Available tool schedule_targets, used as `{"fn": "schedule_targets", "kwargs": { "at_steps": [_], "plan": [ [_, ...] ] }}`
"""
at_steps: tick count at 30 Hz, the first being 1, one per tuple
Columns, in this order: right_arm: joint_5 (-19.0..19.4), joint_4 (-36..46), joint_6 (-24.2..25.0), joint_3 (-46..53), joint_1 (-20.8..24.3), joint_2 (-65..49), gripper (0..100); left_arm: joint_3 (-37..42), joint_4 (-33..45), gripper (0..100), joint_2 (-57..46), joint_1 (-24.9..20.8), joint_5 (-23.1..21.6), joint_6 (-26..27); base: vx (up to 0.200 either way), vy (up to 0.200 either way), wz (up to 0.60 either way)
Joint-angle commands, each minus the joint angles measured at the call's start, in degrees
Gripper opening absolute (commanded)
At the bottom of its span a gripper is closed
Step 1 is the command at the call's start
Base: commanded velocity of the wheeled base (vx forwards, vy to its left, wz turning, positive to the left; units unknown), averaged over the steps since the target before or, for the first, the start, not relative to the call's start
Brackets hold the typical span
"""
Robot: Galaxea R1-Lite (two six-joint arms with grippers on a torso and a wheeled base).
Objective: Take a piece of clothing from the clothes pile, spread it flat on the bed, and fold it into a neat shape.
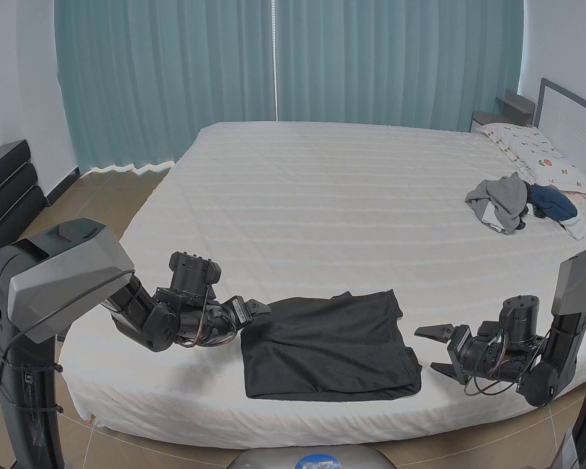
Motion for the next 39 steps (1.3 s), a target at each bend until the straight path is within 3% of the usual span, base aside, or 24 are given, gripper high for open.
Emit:
{"fn": "schedule_targets", "kwargs": {
  "at_steps": [1,5,11,20,21,29,39],
  "plan": [
    [-0.05,-0.01,-1.87,1.59,0.81,-0.49,100,1.44,0.23,100,-2.83,0.11,0.88,-0.05,0.000,0.000,0.00],
    [-0.14,-0.01,-5.74,2.20,0.99,0.30,100,5.30,0.14,100,-5.20,0.03,2.20,-0.14,0.000,0.000,0.00],
    [-3.13,-0.01,-6.09,2.20,1.52,0.65,100,10.23,0.32,100,-11.35,1.26,2.82,-2.86,0.000,0.000,0.00],
    [-5.85,0.16,-6.09,-1.14,6.17,4.78,100,21.30,0.23,100,-24.01,3.45,2.82,-3.57,0.000,0.000,0.00],
    [-6.03,0.25,-6.09,-1.22,6.35,4.78,0,21.74,0.23,100,-24.36,3.63,2.82,-3.57,0.000,0.000,0.00],
    [-7.35,0.87,-10.49,-0.08,6.09,6.72,0,28.68,0.58,100,-34.73,8.73,2.82,-3.48,0.000,0.000,0.00],
    [-8.14,-0.10,-14.18,3.43,4.85,5.93,0,29.30,5.24,100,-39.92,11.54,2.82,-3.48,0.000,0.000,0.00]
  ]
}}
